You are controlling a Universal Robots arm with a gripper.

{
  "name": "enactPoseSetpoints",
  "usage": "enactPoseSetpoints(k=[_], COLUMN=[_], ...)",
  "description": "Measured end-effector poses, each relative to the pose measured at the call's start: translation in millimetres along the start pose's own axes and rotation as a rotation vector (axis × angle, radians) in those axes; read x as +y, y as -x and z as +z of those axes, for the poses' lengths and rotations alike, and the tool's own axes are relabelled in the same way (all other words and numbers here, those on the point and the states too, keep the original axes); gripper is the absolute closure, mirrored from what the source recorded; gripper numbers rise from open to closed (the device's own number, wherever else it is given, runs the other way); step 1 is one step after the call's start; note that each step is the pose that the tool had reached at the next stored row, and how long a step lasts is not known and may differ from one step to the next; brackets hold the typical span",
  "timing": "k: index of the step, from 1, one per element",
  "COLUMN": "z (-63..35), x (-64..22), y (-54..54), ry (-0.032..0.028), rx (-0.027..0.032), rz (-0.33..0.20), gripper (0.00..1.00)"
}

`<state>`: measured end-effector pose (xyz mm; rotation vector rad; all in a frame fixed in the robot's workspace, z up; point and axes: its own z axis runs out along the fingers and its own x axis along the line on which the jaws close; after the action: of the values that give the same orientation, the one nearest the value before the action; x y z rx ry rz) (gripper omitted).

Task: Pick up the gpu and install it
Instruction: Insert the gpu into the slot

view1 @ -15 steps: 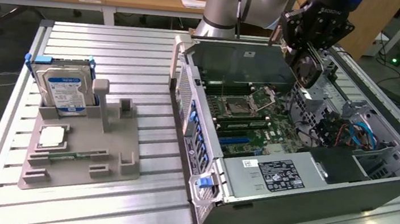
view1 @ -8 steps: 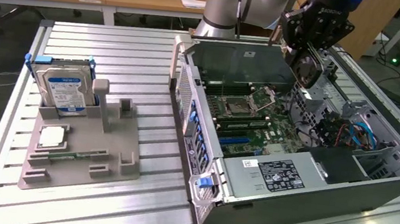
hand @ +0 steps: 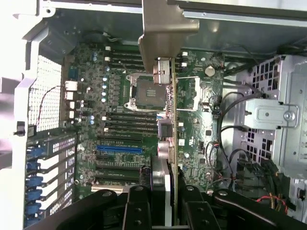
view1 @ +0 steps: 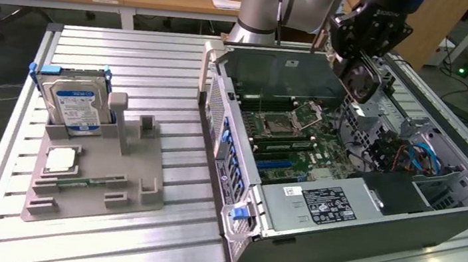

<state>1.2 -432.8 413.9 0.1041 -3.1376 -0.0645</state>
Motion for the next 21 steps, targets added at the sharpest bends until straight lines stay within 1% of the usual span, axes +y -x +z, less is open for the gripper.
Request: enactPoseSetpoints(k=[6,11,21], z=[0.0,0.0,0.0], x=[0.0,0.0,-0.1], y=[0.0,0.1,0.7], ry=[0.0001,0.0,0.0], rx=[0.0033,0.0056,0.0087], rz=[-0.08,-0.136,-0.212], gripper=[0.72,0.72,0.72])
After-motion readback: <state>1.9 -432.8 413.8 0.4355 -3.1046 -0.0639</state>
